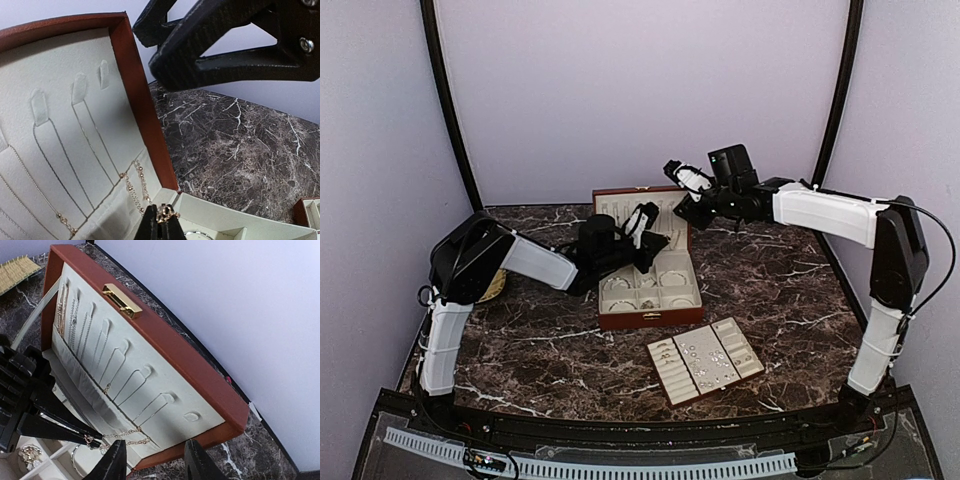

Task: Organize the mixed jewelry
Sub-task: Adjust the jewelry box at the center of the board.

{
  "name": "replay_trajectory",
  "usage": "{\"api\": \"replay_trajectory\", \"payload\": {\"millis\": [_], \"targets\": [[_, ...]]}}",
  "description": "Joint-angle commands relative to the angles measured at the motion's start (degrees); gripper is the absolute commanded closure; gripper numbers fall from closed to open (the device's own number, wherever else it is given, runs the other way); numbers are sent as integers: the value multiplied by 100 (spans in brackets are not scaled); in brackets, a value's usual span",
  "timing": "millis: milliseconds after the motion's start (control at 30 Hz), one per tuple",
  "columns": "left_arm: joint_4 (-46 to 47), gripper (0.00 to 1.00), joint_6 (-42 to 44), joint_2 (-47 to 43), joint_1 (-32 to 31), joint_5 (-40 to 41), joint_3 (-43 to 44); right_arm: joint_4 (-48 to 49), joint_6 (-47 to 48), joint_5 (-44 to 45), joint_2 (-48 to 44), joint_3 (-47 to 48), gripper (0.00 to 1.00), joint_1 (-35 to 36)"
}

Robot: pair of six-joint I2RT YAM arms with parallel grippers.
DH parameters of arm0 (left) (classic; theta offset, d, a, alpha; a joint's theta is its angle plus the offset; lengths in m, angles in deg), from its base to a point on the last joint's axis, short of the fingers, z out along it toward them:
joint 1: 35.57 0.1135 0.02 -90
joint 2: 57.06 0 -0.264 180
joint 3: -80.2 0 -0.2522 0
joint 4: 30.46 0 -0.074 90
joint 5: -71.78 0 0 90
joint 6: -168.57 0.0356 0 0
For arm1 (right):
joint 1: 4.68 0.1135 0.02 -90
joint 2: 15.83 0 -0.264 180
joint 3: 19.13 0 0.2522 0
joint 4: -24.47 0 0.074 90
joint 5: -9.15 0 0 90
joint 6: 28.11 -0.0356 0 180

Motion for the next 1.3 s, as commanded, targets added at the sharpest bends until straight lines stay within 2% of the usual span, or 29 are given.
{"api": "replay_trajectory", "payload": {"millis": [0,133,433,767,1267], "targets": [[167,100,-32,-300,36,-251,-42,286,843,93,-104,-65,57,-11],[243,100,-53,-214,39,-357,-74,234,1118,95,-41,33,54,-15],[566,100,-70,-146,39,-498,-369,48,1533,472,269,403,53,-11],[584,100,49,-153,40,-631,-471,198,2304,688,479,394,52,39],[821,100,-78,-155,39,-739,-577,554,2892,1166,697,499,49,92]]}}
